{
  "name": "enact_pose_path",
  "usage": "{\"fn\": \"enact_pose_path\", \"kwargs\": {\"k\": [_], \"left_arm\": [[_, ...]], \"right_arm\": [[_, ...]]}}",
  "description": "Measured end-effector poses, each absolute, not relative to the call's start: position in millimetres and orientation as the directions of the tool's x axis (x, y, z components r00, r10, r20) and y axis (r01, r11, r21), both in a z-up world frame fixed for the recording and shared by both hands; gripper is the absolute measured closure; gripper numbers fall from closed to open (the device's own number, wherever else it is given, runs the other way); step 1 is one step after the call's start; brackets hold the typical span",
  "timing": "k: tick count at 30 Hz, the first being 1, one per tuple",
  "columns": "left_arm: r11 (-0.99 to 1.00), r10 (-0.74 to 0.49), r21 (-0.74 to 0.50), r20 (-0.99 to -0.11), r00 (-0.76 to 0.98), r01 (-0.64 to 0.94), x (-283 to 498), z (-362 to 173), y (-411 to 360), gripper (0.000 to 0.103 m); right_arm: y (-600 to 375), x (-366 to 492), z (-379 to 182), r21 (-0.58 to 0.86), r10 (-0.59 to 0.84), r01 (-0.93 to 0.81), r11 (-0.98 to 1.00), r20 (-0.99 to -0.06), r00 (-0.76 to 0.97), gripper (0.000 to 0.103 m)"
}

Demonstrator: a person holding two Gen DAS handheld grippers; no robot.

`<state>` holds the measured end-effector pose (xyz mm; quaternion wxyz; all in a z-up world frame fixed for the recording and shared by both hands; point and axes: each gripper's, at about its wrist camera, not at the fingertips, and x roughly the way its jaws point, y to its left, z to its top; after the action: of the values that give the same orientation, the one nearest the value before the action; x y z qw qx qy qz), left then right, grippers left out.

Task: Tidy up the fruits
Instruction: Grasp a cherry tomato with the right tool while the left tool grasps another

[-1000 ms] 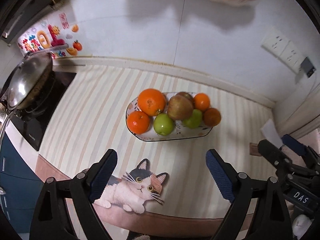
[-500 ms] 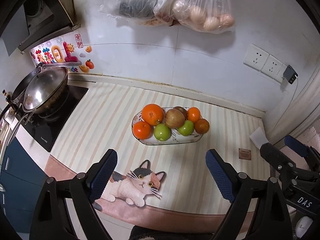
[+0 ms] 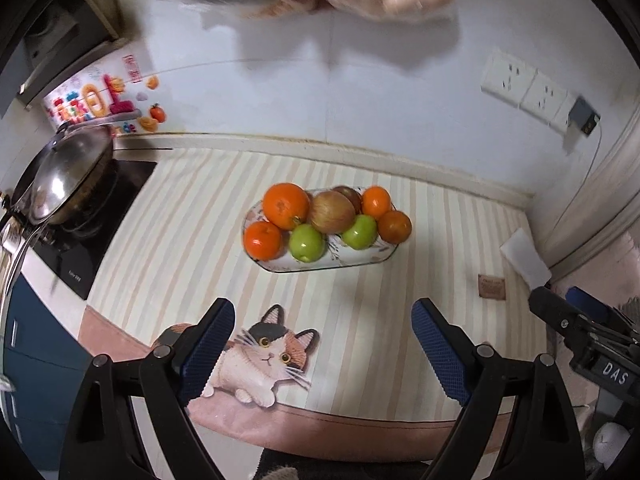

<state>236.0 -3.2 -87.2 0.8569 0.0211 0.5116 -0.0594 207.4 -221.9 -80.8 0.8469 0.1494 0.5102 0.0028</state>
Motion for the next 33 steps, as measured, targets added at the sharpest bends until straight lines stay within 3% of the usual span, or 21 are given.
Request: {"fn": "enact_pose_path", "kwargs": {"k": [6, 9, 11, 14, 23, 26, 33], "left_arm": [[0.976, -0.054, 0.026, -0.935, 0.350, 0.218, 260, -148, -51, 0.012], [0.962, -0.053, 0.025, -0.960, 0.276, 0.271, 267, -183, -76, 0.012], [0.955, -0.056, 0.017, -0.970, 0.236, 0.297, 269, -202, -90, 0.012], [0.937, -0.064, -0.008, -0.987, 0.150, 0.349, 269, -234, -115, 0.012], [0.873, -0.068, -0.040, -0.997, 0.040, 0.486, 251, -283, -169, 0.012], [0.860, -0.082, -0.064, -0.997, 0.012, 0.506, 246, -289, -179, 0.012], [0.837, -0.108, -0.107, -0.994, -0.031, 0.536, 238, -303, -206, 0.016]], "right_arm": [[-276, 196, -161, 0.228, 0.108, 0.316, 0.921, -0.928, 0.355, 0.009], [-299, 184, -210, 0.256, 0.143, 0.393, 0.883, -0.945, 0.293, 0.027], [-312, 178, -237, 0.295, 0.184, 0.438, 0.849, -0.943, 0.279, 0.045], [-321, 171, -264, 0.321, 0.213, 0.474, 0.820, -0.940, 0.268, 0.053], [-324, 180, -304, 0.278, 0.187, 0.451, 0.848, -0.953, 0.236, 0.064], [-323, 182, -306, 0.248, 0.164, 0.421, 0.873, -0.960, 0.225, 0.075], [-336, 169, -301, 0.235, 0.146, 0.444, 0.865, -0.963, 0.226, 0.076]]}}
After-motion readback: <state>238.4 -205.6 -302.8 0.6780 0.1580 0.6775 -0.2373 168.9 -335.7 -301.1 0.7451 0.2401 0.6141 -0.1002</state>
